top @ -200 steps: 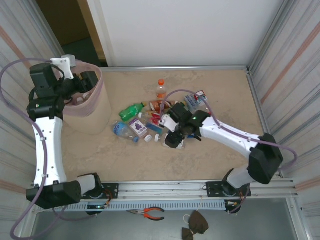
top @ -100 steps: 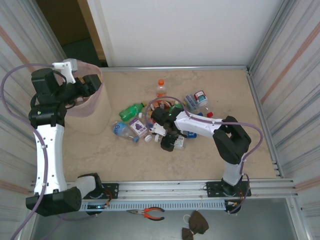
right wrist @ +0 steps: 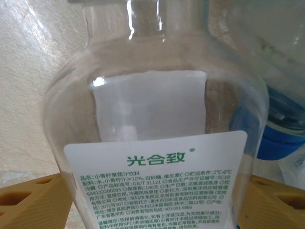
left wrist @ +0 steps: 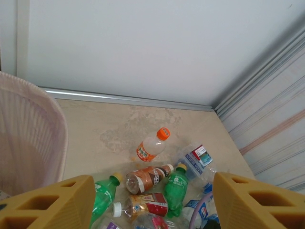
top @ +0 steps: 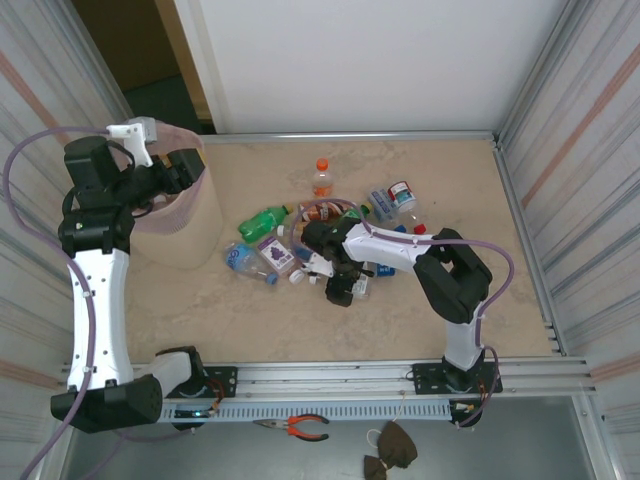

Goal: Put the plastic bottles in the bin

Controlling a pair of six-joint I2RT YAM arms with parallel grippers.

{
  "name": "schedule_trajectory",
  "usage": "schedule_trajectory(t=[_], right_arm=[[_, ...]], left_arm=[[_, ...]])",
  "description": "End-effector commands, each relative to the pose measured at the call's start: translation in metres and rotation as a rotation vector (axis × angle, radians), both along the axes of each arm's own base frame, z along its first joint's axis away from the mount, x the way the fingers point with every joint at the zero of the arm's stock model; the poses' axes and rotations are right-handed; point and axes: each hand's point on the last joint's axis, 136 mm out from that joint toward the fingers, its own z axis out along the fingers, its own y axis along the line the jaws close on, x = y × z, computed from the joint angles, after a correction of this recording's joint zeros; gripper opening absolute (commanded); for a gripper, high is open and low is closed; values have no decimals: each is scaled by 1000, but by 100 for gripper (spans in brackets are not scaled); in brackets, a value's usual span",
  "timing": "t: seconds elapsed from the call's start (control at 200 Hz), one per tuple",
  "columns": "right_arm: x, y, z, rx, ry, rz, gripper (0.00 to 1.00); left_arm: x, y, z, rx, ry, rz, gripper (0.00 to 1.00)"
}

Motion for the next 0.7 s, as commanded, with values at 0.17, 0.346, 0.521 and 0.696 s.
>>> schedule_trajectory(t=[0.17,0.346,0.521,0.696], right_arm=[[-17,-18,5,-46,61,-24,82],[-28,-16,7,-41,75,-46,81],[-41,-18,7,-51,90,-91,80],[-50,-19,8,-51,92,-158,80]], left_arm=[[-3,-8,6,-20,-27,-32,66],[-1,-10,3,-27,-24,-38,66],[-3,-13,6,-30,-29,-43,66],[-4,-14,11,-26,-41,-42,66]])
